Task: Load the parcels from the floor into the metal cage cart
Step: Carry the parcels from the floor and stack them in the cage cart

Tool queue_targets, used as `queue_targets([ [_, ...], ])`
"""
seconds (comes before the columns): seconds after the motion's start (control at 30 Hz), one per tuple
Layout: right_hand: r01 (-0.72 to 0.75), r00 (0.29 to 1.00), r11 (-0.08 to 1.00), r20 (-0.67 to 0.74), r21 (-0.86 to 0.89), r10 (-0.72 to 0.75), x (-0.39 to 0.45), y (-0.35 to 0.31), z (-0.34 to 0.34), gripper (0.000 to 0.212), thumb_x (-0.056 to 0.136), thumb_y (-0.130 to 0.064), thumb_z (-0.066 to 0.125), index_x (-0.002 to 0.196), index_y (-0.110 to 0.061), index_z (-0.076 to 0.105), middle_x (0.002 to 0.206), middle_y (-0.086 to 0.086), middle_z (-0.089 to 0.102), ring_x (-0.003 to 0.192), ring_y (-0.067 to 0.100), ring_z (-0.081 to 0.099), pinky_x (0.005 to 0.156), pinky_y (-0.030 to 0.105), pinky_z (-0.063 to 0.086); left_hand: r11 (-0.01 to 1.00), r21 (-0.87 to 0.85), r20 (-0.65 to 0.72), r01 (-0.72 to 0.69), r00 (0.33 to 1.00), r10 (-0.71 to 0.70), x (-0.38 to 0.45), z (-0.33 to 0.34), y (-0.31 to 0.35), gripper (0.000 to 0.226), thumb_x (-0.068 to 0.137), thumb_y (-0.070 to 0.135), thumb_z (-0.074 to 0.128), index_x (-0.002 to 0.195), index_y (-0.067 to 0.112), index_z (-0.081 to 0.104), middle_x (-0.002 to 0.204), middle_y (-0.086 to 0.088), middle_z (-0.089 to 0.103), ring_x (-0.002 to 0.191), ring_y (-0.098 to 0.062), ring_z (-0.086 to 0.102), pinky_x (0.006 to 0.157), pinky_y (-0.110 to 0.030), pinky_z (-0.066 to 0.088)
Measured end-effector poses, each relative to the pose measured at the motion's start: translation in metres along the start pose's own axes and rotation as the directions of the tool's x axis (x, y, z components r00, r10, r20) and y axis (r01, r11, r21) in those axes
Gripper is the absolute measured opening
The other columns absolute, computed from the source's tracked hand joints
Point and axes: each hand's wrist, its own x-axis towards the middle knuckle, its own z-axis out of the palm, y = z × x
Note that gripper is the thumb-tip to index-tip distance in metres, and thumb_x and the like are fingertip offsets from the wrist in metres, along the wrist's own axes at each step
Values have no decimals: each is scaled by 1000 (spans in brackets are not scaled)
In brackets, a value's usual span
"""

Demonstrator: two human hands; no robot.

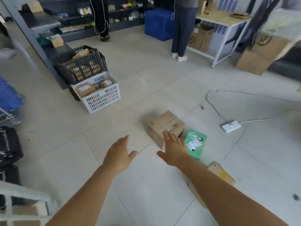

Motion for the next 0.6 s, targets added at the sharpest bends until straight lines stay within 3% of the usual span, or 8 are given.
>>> queue_targets([
  [0.27,-198,980,977,4,81,198,24,79,-6,83,92,-47,56,154,-15,10,158,1,21,146,21,18,115,40,20,992,71,149,-104,985,93,70,39,55,75,95,44,49,154,16,12,157,-4,23,142,-22,26,112,-35,28],
  [0.6,-369,929,923,42,109,367,126,109,-15,84,92,-48,55,154,-16,10,161,1,18,147,21,17,115,40,20,995,2,230,-104,968,101,202,40,70,74,95,43,49,153,15,12,154,-6,28,140,-23,31,108,-35,31],
])
